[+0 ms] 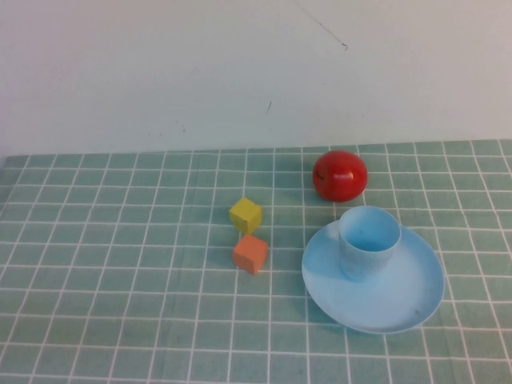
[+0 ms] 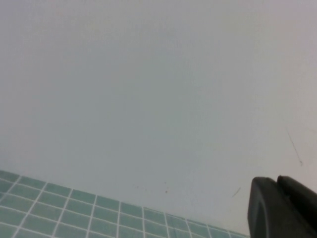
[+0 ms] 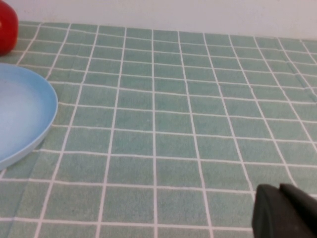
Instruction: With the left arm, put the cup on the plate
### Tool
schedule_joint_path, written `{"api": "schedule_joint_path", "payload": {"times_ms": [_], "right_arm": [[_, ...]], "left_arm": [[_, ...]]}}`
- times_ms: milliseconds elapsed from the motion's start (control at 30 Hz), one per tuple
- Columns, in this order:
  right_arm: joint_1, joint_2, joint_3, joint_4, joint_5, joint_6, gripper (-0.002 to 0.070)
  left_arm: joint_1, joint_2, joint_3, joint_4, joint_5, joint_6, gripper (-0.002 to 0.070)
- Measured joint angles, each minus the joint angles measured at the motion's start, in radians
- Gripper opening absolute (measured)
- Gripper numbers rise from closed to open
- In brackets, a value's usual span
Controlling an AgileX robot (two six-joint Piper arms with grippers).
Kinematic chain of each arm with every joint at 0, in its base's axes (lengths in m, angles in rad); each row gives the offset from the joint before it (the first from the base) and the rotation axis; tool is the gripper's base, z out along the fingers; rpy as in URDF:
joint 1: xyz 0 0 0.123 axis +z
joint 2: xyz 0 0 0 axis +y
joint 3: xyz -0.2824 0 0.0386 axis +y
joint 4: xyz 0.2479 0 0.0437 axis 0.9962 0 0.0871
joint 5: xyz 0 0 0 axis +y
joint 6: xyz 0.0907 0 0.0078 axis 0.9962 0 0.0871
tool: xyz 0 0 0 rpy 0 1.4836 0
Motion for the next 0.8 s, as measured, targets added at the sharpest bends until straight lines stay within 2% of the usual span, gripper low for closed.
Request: {"api": "schedule_joint_path", "payload": {"times_ms": [100, 233, 433, 800], "right_arm": [[0.000, 0.000, 0.000, 0.000, 0.000, 0.000, -0.0002], [0.000, 0.000, 0.000, 0.000, 0.000, 0.000, -0.0002], [0.000, 0.000, 0.000, 0.000, 0.000, 0.000, -0.0002], [0.000, 0.000, 0.000, 0.000, 0.000, 0.000, -0.0002]], "left_arm": [[0.000, 0.000, 0.000, -0.181, 0.013, 0.237, -0.0001], [0.000, 0.000, 0.000, -0.280, 0.125, 0.416, -0.0001], [0.000, 0.000, 0.002, -0.361, 0.483, 0.457, -0.0001], [0.000, -0.002, 0.001, -0.376, 0.500, 0.459, -0.0001]]}}
